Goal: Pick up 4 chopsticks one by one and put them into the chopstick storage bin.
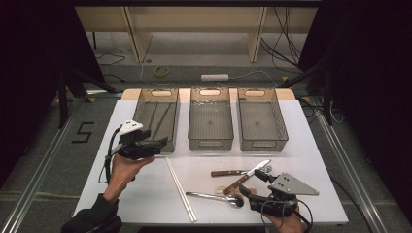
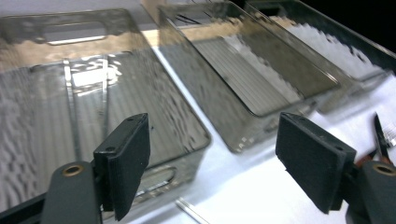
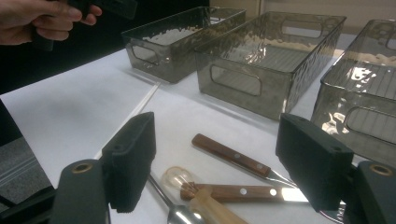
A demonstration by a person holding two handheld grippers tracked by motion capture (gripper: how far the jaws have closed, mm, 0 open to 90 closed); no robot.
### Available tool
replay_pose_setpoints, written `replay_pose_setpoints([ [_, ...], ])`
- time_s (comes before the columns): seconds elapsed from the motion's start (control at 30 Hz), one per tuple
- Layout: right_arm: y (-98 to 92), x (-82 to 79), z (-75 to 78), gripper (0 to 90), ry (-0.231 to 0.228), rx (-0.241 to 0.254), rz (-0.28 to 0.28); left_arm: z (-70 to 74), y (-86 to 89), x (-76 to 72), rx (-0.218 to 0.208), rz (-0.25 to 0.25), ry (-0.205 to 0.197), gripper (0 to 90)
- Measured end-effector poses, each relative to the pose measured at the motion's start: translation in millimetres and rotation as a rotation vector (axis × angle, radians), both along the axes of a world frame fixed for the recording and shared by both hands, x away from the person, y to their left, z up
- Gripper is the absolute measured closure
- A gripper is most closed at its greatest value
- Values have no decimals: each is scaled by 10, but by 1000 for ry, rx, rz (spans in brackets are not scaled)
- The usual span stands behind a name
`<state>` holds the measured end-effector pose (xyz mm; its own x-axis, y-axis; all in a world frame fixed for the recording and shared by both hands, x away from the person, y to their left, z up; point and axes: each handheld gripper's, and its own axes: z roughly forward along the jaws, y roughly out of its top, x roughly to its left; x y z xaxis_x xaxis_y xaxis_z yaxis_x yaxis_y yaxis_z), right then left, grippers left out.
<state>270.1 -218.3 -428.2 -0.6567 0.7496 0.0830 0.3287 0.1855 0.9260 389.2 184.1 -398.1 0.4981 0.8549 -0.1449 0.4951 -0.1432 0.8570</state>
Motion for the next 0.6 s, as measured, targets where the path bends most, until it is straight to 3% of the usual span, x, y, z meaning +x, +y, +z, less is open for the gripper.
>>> replay_pose_setpoints([
  [0.33,-28,2,2,298,0,8,2,-58,-165,-85,118,-143,24,257],
  [0.6,-30,2,2,297,0,8,4,-87,-271,-155,184,-235,39,257],
])
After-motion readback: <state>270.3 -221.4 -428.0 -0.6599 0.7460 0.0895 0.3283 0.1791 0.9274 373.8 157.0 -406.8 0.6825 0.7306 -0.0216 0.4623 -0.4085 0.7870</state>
